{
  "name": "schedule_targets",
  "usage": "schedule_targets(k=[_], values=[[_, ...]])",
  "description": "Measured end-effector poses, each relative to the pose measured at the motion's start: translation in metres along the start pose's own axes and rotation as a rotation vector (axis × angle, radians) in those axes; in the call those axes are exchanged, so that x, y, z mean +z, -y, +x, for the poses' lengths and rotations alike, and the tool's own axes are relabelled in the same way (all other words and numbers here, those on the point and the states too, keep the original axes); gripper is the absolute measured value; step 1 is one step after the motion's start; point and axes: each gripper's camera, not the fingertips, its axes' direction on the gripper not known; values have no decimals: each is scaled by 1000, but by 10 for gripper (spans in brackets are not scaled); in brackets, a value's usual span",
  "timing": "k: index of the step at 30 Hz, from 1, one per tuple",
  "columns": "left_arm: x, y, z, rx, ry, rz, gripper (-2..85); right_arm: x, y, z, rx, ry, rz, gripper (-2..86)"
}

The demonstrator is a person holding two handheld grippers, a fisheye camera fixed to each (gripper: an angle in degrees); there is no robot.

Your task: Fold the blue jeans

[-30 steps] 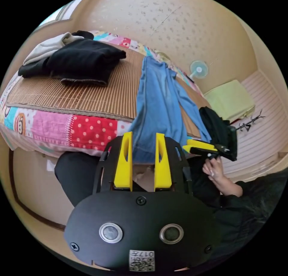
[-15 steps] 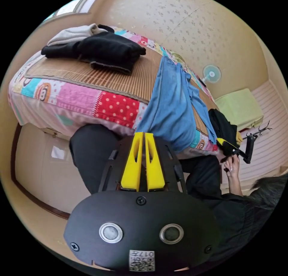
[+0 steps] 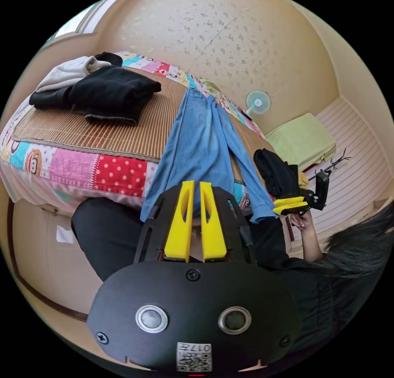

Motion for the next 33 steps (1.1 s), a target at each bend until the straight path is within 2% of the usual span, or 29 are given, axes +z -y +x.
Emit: schedule_targets(k=[2, 5, 7, 8, 10, 11, 13, 15, 18, 21, 23, 25, 30, 33], values=[[4, -3, 1, -1, -28, -22, 45, 8, -12, 10, 87, -7, -30, 84], [2, -13, 6, 8, -62, -14, 49, -10, -50, 29, 293, -122, 87, 82], [5, -21, 9, 18, -61, -41, 49, -18, -85, 58, 571, -246, 152, 87], [6, -22, 10, 21, -63, -49, 49, -18, -94, 67, 640, -248, 156, 91], [11, -27, 11, 23, -87, -70, 49, -13, -124, 93, 757, -131, 222, 111], [11, -27, 11, 20, -99, -72, 49, -10, -130, 98, 770, -88, 241, 110], [13, -29, 13, 14, -167, -69, 50, 4, -144, 110, 766, 120, 312, 82], [11, -30, 18, 25, -205, -60, 50, 16, -145, 111, 772, 179, 311, 72], [3, -33, 31, 61, -201, -48, 50, 39, -144, 108, 817, 67, 190, 69], [-9, -38, 39, 90, -195, -38, 49, 21, -161, 98, 815, 108, 295, 94], [-17, -42, 41, 101, -199, -35, 49, -2, -174, 86, 825, 21, 371, 107], [-26, -49, 41, 109, -197, -22, 49, -22, -181, 74, 820, -176, 413, 115], [-28, -55, 58, 183, -124, -36, 49, 8, -159, 91, 753, -212, 250, 117], [-27, -55, 71, 205, -207, -41, 52, 9, -153, 77, 713, -298, 186, 56]])
